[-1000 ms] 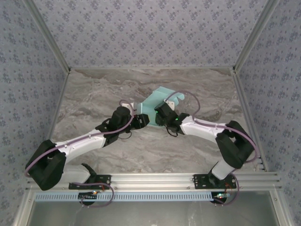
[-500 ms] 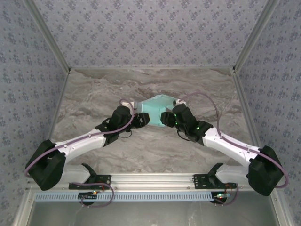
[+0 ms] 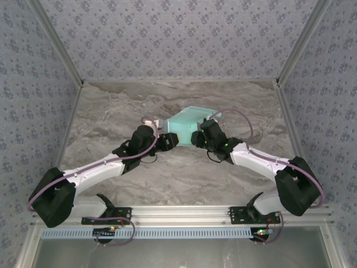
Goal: Fold the paper box
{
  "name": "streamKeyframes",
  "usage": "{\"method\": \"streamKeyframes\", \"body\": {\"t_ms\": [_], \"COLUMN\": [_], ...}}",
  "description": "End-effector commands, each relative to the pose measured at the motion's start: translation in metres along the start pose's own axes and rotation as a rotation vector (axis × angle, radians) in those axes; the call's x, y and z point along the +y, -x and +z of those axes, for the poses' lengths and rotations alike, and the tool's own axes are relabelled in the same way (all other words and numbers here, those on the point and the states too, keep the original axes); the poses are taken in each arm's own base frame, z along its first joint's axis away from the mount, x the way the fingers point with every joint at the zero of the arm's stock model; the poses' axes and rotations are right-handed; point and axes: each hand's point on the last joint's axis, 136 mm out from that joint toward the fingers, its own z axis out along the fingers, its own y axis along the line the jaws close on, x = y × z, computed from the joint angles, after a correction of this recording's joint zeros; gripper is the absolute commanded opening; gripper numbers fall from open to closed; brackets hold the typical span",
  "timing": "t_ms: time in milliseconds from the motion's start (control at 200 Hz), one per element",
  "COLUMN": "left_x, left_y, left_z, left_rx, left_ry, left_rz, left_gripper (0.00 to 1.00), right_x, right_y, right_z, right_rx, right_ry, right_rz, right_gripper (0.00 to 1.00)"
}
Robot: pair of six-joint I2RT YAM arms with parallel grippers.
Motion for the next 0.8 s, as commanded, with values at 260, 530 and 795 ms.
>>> {"method": "streamKeyframes", "body": {"t_ms": [260, 530, 795], "left_x": [-0.026, -0.03, -0.039], "left_y": [0.008, 0.005, 0.007], "left_z": [-0.003, 0.0, 0.007], "left_rx": [-0.021, -0.015, 0.002], "left_ry": [-0.086, -0.098, -0.113], "left_rz": [0.006, 0.012, 0.0], "left_gripper": [0.44, 0.43, 0.42], "right_x": [-0.001, -0.024, -0.048], "right_y": [0.017, 0.016, 0.019], "right_z": [0.011, 0.027, 0.032], "right_rx": [-0.013, -0.024, -0.066], "right_ry": [-0.017, -0.156, -0.392], "right_rz": [0.012, -0.021, -0.074], "right_gripper": [0.4, 0.31, 0.23]}}
